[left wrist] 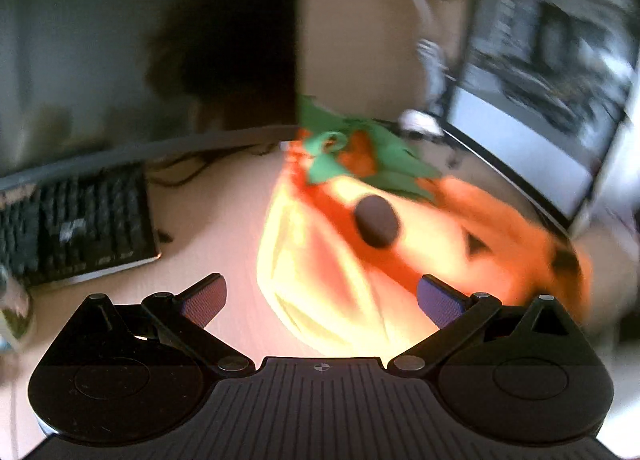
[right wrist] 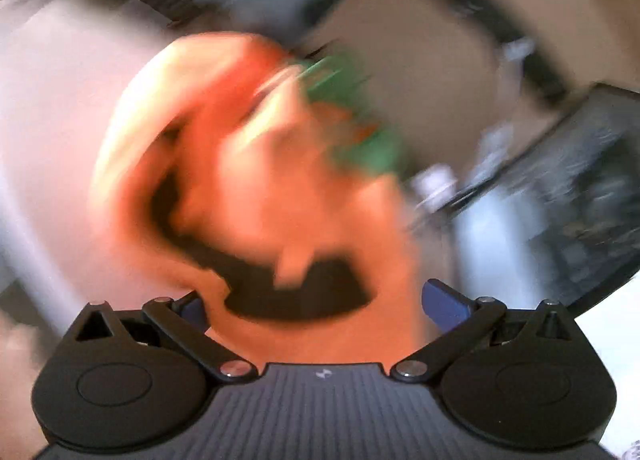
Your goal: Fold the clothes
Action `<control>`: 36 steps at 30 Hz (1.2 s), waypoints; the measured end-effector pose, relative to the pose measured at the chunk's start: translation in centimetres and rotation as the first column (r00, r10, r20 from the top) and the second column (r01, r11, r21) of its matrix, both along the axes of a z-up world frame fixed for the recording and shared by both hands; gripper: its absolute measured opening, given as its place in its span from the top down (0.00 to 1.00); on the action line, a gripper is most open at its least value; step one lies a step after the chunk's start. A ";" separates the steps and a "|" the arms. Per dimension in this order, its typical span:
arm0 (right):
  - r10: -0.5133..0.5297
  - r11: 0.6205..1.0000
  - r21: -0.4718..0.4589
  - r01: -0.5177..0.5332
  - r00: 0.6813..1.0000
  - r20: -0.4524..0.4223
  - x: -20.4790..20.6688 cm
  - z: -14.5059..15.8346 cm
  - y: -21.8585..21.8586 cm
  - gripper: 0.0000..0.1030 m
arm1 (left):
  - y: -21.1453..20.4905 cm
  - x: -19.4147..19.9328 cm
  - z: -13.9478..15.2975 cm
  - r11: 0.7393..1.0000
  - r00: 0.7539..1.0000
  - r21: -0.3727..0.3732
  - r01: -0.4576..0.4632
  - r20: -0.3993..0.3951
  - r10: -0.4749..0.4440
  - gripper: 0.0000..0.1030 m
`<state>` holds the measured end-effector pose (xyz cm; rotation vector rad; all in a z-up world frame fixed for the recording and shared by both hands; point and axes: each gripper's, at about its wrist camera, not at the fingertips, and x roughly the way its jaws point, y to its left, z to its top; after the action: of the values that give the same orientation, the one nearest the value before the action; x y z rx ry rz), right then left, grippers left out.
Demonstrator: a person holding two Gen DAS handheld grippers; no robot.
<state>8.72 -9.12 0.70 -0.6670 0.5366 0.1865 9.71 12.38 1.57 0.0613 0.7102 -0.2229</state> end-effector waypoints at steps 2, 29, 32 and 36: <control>-0.090 0.974 0.210 0.081 0.995 0.037 2.9 4.3 -1.8 0.00 | -1.9 -0.1 0.0 0.998 0.998 0.049 0.041 -0.041 -0.038 0.00; -0.068 0.986 0.162 0.030 0.970 0.233 4.5 2.9 0.7 0.00 | -0.5 5.4 2.4 0.967 0.994 0.232 -0.107 0.014 0.107 0.00; -0.093 0.980 0.198 0.038 0.957 0.275 6.5 5.6 0.3 0.00 | -1.5 4.3 2.2 0.991 0.997 0.120 -0.061 -0.048 0.067 0.00; -0.103 0.978 0.203 0.044 0.951 0.293 7.2 7.3 0.3 0.00 | -5.5 5.4 -1.2 0.978 0.997 0.201 -0.061 -0.034 0.069 0.00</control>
<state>15.97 -8.87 8.00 -0.4720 0.2437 0.0626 15.14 6.90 0.39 0.2254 0.7721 -0.0895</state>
